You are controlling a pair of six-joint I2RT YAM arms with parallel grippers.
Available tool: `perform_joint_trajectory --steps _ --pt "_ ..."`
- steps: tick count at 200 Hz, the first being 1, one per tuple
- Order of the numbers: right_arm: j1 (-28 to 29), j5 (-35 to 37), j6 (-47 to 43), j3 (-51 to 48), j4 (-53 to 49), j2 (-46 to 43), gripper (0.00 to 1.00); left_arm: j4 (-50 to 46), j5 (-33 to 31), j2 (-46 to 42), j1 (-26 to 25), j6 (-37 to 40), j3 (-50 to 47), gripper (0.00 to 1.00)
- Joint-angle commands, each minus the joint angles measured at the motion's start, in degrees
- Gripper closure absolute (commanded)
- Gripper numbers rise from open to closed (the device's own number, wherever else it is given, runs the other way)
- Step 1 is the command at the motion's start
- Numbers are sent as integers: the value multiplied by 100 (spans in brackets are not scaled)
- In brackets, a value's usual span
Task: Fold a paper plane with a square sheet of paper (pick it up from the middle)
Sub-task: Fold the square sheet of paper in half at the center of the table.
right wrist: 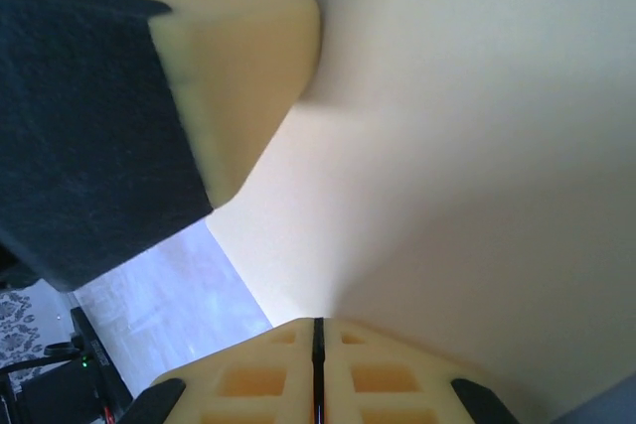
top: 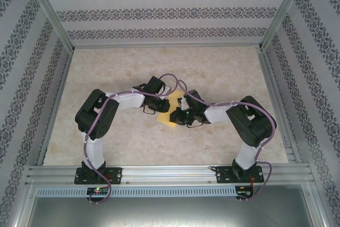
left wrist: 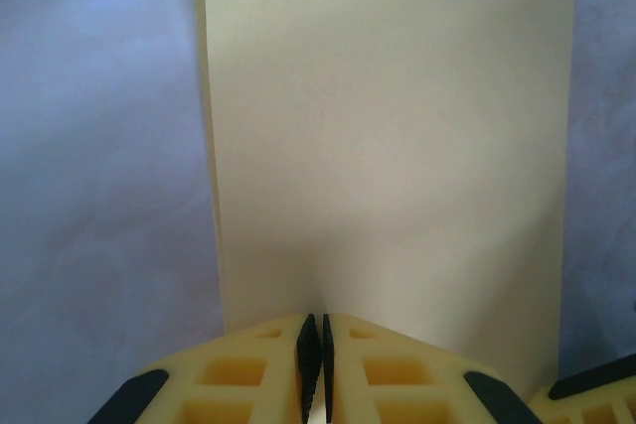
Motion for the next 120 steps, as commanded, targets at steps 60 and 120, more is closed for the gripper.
perform_joint_trajectory --steps 60,120 --pt "191 277 -671 -373 -1246 -342 91 -916 -599 482 135 178 -351 83" --pt "304 578 -1032 -399 -2035 -712 91 -913 -589 458 161 204 -385 83"
